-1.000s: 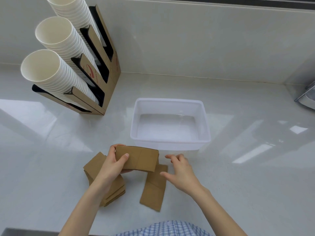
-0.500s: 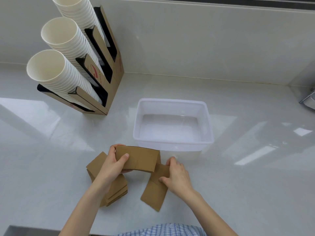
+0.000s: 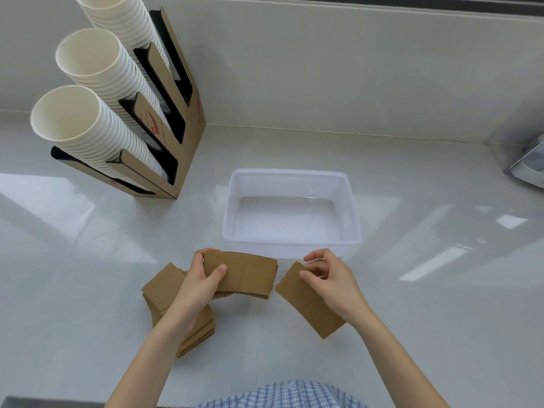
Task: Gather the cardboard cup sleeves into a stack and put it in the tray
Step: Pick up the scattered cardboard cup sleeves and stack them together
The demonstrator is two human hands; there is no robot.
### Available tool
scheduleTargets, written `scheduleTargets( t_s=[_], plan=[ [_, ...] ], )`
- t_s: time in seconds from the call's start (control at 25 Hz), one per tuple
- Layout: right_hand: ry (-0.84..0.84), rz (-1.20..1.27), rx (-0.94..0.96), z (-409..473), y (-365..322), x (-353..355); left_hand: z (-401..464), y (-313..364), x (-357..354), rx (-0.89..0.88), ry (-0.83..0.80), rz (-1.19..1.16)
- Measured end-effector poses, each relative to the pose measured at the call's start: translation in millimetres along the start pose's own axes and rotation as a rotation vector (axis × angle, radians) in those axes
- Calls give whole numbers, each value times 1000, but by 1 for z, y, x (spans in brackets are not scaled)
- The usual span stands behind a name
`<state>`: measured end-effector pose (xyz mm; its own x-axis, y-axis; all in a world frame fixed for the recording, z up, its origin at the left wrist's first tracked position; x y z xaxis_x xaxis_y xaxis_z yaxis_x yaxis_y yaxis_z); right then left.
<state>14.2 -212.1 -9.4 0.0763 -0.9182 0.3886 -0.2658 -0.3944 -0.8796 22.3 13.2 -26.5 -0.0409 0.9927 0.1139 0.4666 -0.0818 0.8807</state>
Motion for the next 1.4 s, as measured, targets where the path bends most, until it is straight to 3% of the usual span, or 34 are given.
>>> scheduleTargets(
  t_s=[0.24,0.6,0.8,1.12,1.4],
  plan=[
    [-75,-78,157,2,-35,-20,-7,2,-30,-9,-86,37],
    [-52,-275,283,10,-48,-40,-17,7,-47,59,-202,-138],
    [-76,-301,300,10,-50,-47,-19,2,-51,-33,-250,-6],
    [-66,-336,280,7,-44,-50,-19,-6,-47,-56,-227,25],
    [3,-280,248,13,-35,-38,-7,-2,-6,-6,-20,-18]
  ],
)
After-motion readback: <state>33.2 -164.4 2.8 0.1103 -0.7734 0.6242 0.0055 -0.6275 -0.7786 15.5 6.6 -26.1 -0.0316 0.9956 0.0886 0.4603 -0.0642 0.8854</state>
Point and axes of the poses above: each hand's wrist, its own z-axis towards the middle knuckle, its own x-axis out of the back of the hand, y = z × x, the point moved 4 cm from there along z, towards the middle knuckle, and after that the axes turned 2 degrees about y, right-handed, at the moved point
